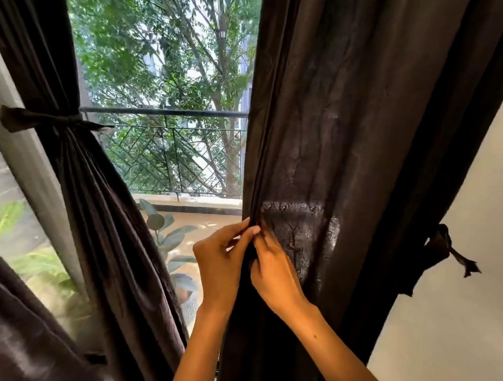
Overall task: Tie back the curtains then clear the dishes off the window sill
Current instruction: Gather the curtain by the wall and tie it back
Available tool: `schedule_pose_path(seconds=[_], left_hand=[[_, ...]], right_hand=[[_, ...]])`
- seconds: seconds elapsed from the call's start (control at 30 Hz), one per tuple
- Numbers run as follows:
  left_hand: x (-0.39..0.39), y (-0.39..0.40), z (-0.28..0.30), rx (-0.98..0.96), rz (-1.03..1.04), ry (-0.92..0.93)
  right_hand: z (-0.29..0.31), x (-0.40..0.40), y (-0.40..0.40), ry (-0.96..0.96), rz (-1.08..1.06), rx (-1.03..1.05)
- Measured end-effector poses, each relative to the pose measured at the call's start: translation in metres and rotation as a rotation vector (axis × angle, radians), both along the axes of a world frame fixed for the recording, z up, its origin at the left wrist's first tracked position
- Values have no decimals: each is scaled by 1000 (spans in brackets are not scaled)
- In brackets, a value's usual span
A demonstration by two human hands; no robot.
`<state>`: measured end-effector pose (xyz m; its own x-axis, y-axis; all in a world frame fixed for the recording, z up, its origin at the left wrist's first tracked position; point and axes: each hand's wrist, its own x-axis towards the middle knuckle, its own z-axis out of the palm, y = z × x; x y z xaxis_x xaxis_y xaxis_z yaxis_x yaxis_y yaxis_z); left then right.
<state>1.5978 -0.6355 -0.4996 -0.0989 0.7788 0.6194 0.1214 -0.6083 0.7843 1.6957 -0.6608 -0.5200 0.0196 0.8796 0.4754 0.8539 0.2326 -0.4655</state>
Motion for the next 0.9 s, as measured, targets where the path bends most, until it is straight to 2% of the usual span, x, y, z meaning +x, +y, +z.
schedule_pose_path(seconds=[0.07, 0.1, 0.17, 0.23, 0.27, 0.4, 0.47, 0.57, 0.63, 0.77, 0.9], left_hand=[[-4, 2, 3, 12, 28, 15], [-7, 3, 5, 13, 36, 13], [-13, 5, 8, -9, 32, -10], [-20, 10, 9, -39, 28, -20], [-22, 12, 9, -57, 33, -14], [-23, 15, 12, -131, -29, -29], [-18, 13, 12, -111, -18, -4], [-10, 7, 9, -54, 57, 38], [-6, 3, 8, -31, 70, 20], [-1, -4, 3, 17, 81, 19], [1, -9, 0, 9, 23, 9]], right_hand=[[-4, 6, -1, -41, -19, 100], [-4, 9, -1, -13, -112, 180], [0, 20, -4, 186, -384, 363], [15, 30, -6, 452, -516, 395], [20, 35, -3, 558, -470, 352], [29, 36, 13, 888, 14, 164], [23, 29, 17, 794, 60, 193], [12, 10, 10, 407, -183, 410], [9, -5, 1, 247, -277, 482], [1, -17, -3, 20, -326, 272], [0, -13, -4, -59, -212, 76]])
